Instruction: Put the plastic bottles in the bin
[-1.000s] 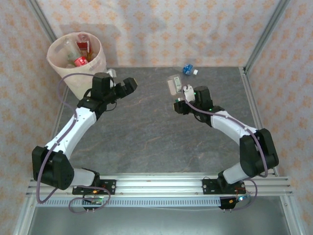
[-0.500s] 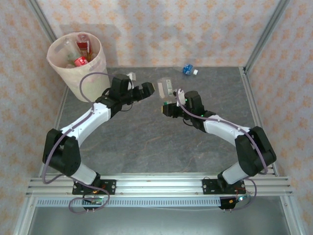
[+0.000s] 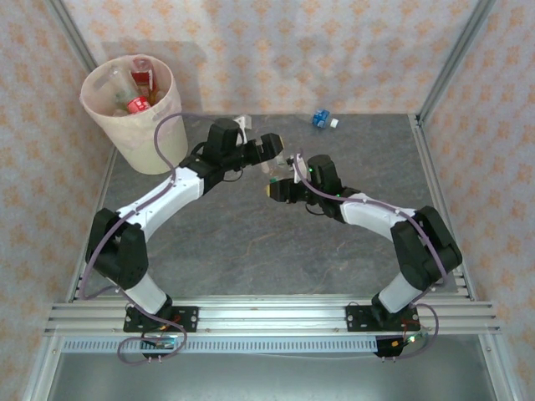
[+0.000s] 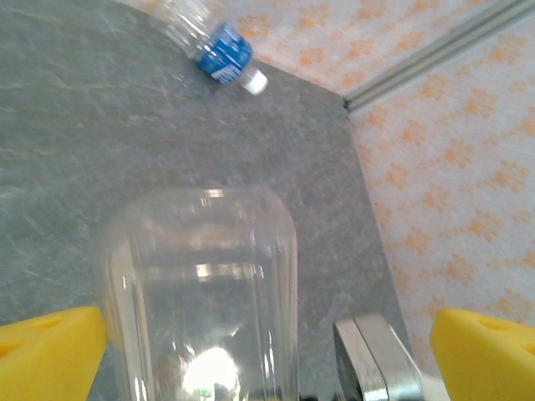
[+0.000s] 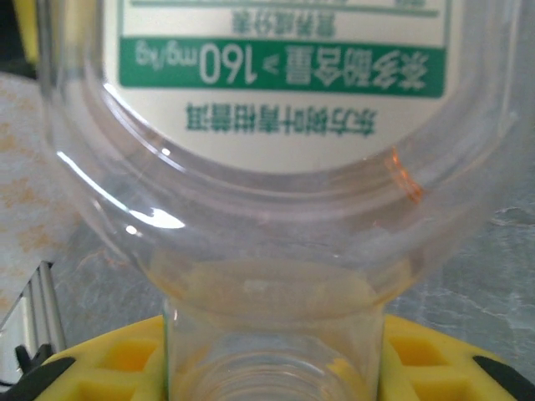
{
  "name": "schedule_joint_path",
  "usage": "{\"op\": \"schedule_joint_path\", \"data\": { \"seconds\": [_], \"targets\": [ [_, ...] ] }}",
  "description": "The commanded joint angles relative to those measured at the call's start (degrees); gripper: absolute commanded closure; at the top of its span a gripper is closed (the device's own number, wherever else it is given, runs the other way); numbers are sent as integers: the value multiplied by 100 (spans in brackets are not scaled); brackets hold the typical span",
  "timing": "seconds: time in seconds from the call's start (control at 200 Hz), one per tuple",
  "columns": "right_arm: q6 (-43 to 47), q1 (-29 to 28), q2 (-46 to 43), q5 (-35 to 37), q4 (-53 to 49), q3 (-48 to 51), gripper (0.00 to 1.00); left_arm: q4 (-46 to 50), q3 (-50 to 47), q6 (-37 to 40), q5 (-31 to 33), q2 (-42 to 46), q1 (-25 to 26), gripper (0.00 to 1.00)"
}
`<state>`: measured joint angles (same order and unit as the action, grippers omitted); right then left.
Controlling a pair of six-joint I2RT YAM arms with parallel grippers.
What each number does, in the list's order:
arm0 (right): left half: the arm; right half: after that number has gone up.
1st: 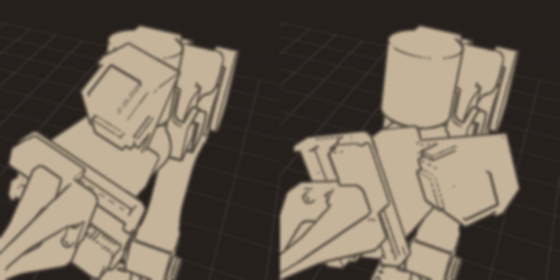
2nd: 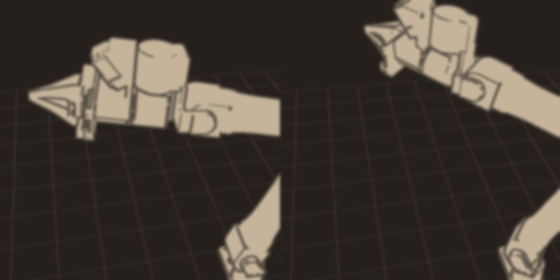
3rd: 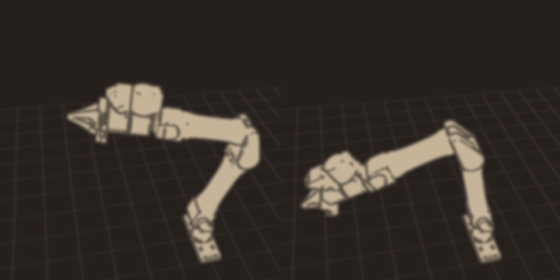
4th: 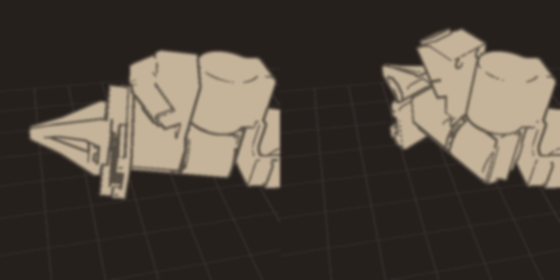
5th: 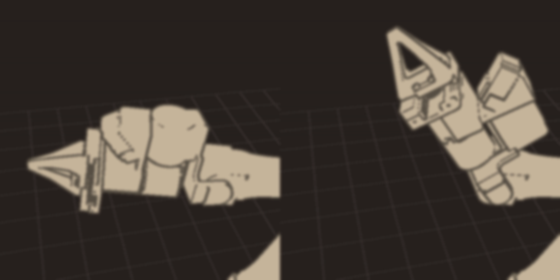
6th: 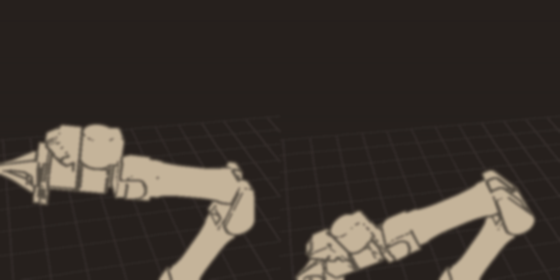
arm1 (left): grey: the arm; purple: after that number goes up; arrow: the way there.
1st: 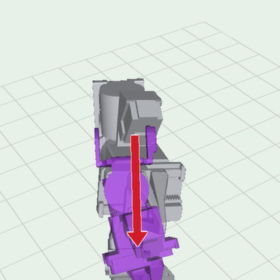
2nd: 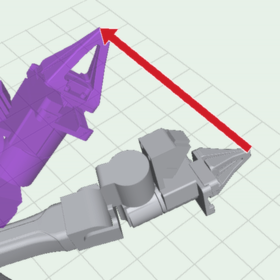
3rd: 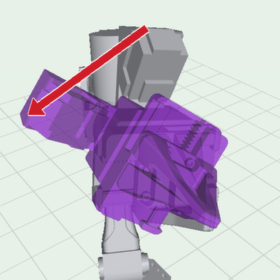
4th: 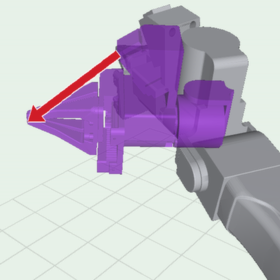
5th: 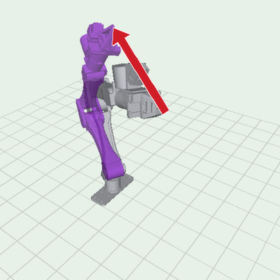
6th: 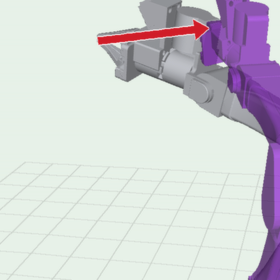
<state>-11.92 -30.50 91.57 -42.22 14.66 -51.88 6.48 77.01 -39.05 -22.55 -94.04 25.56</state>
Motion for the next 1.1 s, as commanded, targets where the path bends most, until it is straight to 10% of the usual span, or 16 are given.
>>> {"op": "schedule_joint_path", "data": {
  "seconds": [0.0,0.46,0.816,0.896,1.091],
  "targets": [
    [161,-52,19,-458,267,-268,100,1004,456,249,772,-215,67,0],
    [254,-132,6,-710,141,-428,98,1291,830,301,598,-608,279,15],
    [568,-132,-208,-274,-512,-420,29,930,538,191,545,-314,161,39],
    [718,-132,-390,-126,-577,-331,0,797,431,115,509,-255,112,42],
    [1099,-135,-1066,667,-622,30,1,547,79,-55,580,16,-93,50]
  ]
}}
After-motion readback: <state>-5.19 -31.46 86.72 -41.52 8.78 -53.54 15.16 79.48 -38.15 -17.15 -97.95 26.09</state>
